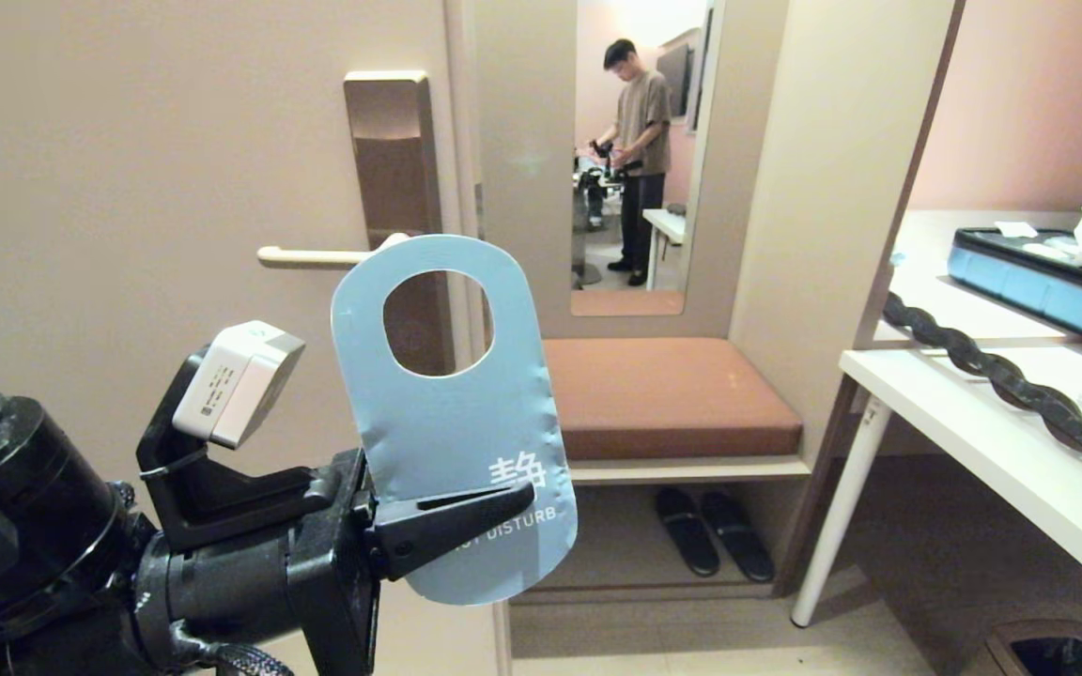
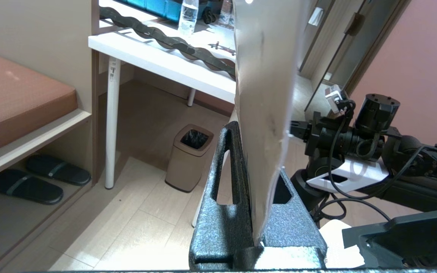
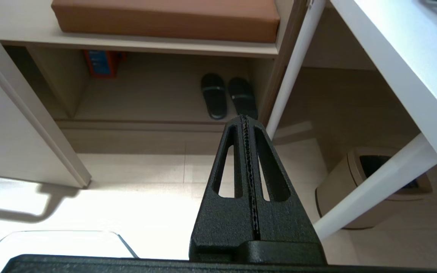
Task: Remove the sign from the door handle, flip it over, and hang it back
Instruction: Hang the sign back with the other side facing out
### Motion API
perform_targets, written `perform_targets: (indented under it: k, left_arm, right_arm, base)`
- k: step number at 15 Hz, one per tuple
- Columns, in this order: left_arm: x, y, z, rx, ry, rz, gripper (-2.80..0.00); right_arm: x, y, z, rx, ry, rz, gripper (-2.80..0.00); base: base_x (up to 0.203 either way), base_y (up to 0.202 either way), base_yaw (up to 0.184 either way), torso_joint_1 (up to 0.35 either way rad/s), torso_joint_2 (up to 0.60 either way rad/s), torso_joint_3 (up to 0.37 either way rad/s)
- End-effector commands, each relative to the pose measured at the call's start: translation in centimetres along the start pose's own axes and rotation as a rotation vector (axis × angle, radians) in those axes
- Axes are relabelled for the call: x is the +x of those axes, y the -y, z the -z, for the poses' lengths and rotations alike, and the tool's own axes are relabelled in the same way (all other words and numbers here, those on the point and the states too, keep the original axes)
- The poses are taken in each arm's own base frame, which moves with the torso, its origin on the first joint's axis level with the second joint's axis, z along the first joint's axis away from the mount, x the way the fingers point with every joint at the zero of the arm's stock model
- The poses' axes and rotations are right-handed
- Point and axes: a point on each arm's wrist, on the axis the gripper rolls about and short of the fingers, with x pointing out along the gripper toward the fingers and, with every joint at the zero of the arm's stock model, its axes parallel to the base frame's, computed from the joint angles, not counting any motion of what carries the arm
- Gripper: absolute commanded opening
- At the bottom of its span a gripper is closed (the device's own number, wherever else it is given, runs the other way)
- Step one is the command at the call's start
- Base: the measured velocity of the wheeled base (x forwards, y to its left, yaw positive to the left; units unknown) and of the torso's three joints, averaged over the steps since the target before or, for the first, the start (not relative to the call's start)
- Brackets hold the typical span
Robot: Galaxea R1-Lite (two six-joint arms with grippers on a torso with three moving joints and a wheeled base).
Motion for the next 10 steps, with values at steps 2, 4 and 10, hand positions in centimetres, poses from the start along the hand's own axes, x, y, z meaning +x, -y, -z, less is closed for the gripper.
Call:
perform_targets:
  k: [2,4,10]
  left_arm:
    - [-0.02,0.07,-0.11,0.002,0.006,0.006,-2.80]
    - [-0.01,0.06,-0.10,0.002,0.006,0.006,-2.80]
    - [0.07,0.04,-0.18,0.006,0.008,0.007,-2.80]
  right_arm:
    - [-0.05,-0.01,0.04,0.002,0.006,0.000,-2.80]
    - [-0.05,-0.01,0.04,0.002,0.006,0.000,-2.80]
    - [-0.05,0.00,-0.04,-0.008,0.020,-0.030,-2.80]
  base:
    - [0.000,0.000,0.000,0.000,0.00,0.000]
    - [0.000,0.000,0.000,0.000,0.00,0.000]
    - [0.000,0.000,0.000,0.000,0.00,0.000]
